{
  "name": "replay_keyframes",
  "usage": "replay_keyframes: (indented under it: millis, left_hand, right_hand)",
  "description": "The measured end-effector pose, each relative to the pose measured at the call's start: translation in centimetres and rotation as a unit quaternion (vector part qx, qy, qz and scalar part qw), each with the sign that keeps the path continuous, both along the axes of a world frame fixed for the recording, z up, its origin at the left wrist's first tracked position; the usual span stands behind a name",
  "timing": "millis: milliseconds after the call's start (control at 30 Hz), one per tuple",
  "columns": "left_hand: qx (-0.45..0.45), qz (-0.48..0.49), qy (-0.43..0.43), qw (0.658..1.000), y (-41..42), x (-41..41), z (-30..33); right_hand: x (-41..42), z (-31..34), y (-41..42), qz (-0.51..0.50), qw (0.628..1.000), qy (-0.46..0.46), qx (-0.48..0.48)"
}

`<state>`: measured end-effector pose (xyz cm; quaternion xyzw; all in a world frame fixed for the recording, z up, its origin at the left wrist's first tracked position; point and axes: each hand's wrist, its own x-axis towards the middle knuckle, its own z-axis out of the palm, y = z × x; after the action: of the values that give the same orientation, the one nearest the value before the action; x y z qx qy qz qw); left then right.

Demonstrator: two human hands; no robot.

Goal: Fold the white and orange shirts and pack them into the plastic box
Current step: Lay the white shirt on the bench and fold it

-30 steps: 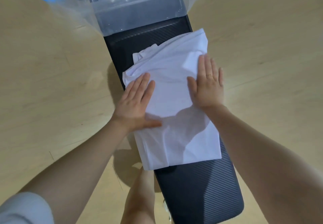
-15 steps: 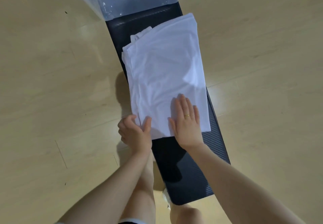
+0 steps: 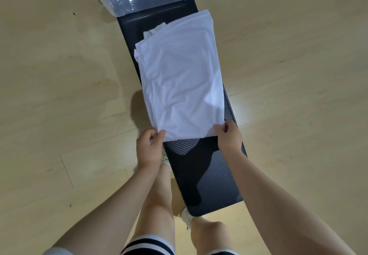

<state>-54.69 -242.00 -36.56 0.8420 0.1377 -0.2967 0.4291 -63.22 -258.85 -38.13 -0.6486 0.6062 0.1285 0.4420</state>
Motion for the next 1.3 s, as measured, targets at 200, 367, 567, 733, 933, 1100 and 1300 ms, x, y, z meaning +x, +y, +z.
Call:
replay_keyframes:
  millis: [200, 367, 567, 733, 933, 1100, 1300]
  left_hand:
    - [-0.038, 0.006, 0.085, 0.996, 4.6, 0.6, -1.4]
    - [0.069, -0.087, 0.059, 0.992, 4.6, 1.2, -2.9]
    - [0.080, -0.472, -0.306, 0.823, 1.1, 0.6, -3.9]
    - [0.170, -0.582, -0.268, 0.749, 0.9, 0.3, -7.3]
    - [0.120, -0.387, -0.103, 0.908, 2.7, -0.8, -6.7]
    - [-0.083, 0.078, 0.160, 0.981, 1.3, -0.4, -3.7]
    - [-0.088, 0.099, 0.238, 0.962, 2.2, 0.2, -3.1]
  right_hand:
    - [-1.2, -0.3, -1.2, 0.019, 1.000, 0.004, 0.002]
    - [-0.9, -0.3, -0.2, 0.057, 0.995, 0.049, -0.064]
    - [0.7, -1.3, 4.3, 0.447, 0.848, -0.090, -0.272]
    - [0.5, -5.0, 4.6, 0.551, 0.798, -0.045, -0.242]
    - [-5.4, -4.4, 1.4, 0.467, 0.857, 0.080, -0.204]
    - [-3.8, -1.2, 2.0, 0.199, 0.972, 0.014, -0.125]
    - [-0.3, -0.8, 2.8, -0.132, 0.990, 0.052, -0.014]
